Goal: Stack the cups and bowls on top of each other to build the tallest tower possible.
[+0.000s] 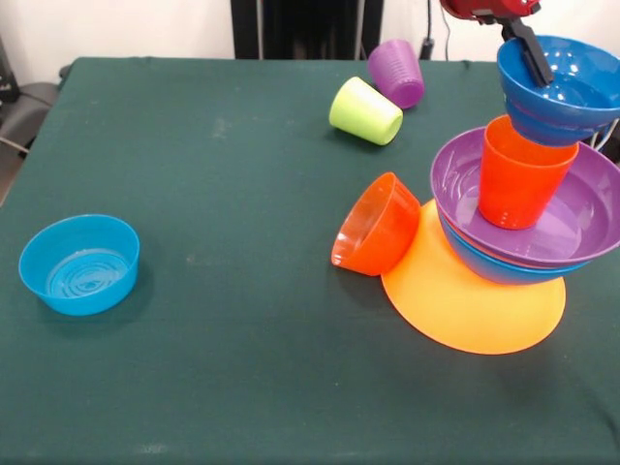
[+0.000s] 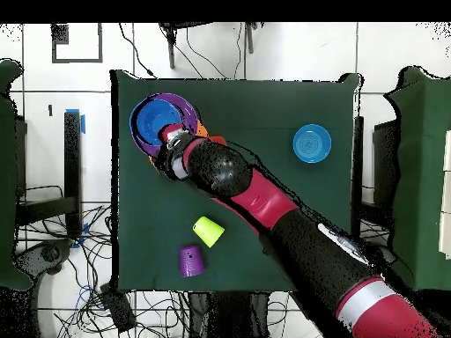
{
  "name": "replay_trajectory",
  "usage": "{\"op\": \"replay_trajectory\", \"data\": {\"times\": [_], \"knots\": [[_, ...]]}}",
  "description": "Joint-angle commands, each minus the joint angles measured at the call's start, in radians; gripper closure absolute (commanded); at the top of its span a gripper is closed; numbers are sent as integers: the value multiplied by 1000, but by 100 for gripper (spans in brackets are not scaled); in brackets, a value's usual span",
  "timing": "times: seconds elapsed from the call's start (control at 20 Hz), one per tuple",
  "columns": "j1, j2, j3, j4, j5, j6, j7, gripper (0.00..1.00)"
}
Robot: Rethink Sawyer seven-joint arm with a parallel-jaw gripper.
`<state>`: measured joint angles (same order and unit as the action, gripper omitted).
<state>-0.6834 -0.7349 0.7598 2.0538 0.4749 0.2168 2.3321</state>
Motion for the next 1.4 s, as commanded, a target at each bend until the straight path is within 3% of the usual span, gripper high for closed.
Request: {"op": "replay_trajectory", "data": {"times": [0.05, 1.4], "knots": [[-7, 49, -4, 24, -47, -67, 106, 100], [-1, 68, -34, 21, -78, -99, 98, 100]]}}
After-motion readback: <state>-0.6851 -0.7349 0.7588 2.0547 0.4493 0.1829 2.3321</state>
